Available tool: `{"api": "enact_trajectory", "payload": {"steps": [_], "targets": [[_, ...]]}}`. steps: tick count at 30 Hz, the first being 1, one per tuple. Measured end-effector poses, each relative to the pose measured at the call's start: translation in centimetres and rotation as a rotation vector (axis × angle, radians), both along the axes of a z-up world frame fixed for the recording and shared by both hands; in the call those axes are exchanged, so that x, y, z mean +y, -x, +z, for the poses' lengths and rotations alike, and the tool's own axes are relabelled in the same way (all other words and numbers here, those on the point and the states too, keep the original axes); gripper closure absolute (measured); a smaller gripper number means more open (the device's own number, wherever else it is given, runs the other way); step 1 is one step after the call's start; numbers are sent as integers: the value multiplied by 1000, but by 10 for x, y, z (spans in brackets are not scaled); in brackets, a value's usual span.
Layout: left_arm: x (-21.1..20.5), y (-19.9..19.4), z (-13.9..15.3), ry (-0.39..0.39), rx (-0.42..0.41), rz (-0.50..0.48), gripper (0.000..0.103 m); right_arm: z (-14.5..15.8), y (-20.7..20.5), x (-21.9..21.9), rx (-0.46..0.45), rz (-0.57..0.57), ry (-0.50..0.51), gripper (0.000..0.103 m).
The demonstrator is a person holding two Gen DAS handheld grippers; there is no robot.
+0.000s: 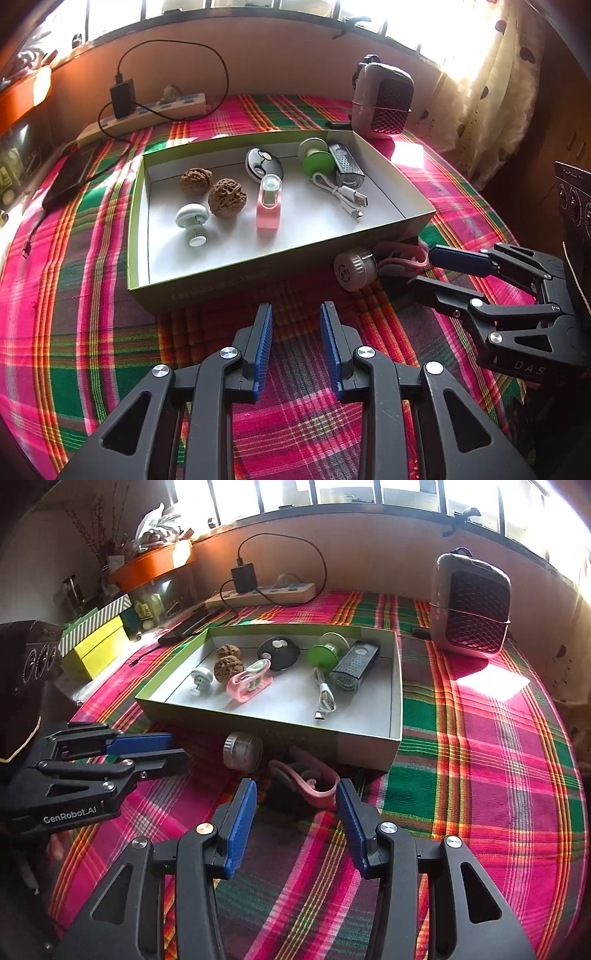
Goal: Organize objects
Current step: 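Withdraw both grippers, moving the left toward the white jar while the right approaches the pink hook, then close the right gripper on the pink hook while the left approaches the white jar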
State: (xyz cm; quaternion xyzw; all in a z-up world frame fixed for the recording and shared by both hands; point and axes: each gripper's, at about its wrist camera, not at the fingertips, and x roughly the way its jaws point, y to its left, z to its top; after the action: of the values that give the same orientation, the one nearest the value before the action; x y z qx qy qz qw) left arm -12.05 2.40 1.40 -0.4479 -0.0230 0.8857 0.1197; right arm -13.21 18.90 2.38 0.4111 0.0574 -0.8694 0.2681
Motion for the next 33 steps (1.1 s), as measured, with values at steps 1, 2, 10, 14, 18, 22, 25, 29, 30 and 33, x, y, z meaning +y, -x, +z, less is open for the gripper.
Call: {"api": "enact_trajectory", "payload": {"steps": [1,2,10,14,18,22,25,29,30,33], "targets": [[0,0,0,2,-1,0,78,-1,-2,-1,-5,17,-3,57],[0,0,0,3,-2,0,78,-2,-3,-2,-5,30,-13,57],[2,0,0,0,-6,2,78,-4,10,2,29,-20,-80,57],[3,-1,0,-1,-8,-2,78,-6,13,-6,32,49,-95,57],[3,-1,0,-3,-8,2,78,-8,13,-14,28,106,-111,57],[2,0,0,-10,-9,6,78,-8,2,-20,32,170,-131,57],[1,1,0,-12,-13,9,78,-12,4,-22,30,152,-158,57],[1,1,0,-11,-15,7,78,-13,10,-22,34,108,-151,57],[1,1,-1,-10,-15,6,78,-13,11,-23,33,105,-148,57],[1,1,-1,-13,-17,2,78,-13,12,-26,44,101,-162,57]]}}
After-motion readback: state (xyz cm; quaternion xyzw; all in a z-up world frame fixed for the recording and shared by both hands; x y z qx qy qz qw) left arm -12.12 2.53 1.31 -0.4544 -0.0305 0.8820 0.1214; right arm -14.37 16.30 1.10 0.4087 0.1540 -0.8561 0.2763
